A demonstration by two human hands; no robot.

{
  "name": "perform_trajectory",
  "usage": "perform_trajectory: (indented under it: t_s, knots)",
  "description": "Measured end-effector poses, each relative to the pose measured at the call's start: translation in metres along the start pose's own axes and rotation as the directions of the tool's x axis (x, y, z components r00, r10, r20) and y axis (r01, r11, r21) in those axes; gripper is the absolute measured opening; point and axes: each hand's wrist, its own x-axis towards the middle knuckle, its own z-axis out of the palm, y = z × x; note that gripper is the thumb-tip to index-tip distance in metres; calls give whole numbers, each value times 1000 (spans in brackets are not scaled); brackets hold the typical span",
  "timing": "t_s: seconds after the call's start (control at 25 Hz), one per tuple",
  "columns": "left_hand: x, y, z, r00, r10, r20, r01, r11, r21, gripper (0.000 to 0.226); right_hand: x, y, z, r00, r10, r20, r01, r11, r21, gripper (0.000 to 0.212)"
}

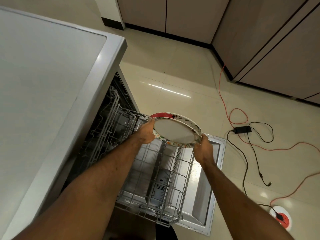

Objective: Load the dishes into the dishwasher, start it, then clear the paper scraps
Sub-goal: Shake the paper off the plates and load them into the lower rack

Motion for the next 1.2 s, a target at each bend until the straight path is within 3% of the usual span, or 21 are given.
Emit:
perform_trajectory:
  t_s: [0.2, 0.36, 0.56, 0.72, 0.84, 1.0, 1.2]
  knots:
    - [-46, 12, -17, 994, 110, -21, -107, 988, 112, 91, -44, -43, -6, 986, -160, 48, 161, 986, -29, 53]
    - [-100, 22, -30, 986, 152, -64, -128, 951, 281, 89, -96, -88, -9, 949, -293, 116, 310, 934, -179, 66]
    - [-177, 36, -68, 948, 272, -167, -185, 894, 408, 93, -169, -147, -28, 823, -530, 204, 567, 778, -269, 70]
    - [-246, 31, -98, 883, 383, -272, -160, 790, 591, 93, -216, -191, -42, 650, -729, 215, 755, 587, -291, 69]
    - [-300, 25, -112, 828, 413, -379, -124, 794, 596, 89, -254, -222, -46, 485, -824, 292, 869, 417, -267, 70]
    - [-362, 1, -129, 809, 292, -510, -41, 894, 446, 80, -295, -259, -32, 282, -883, 376, 955, 221, -197, 71]
    - [-442, -70, -136, 763, 94, -639, 118, 952, 281, 77, -356, -305, 28, -35, -888, 459, 998, -56, -31, 61]
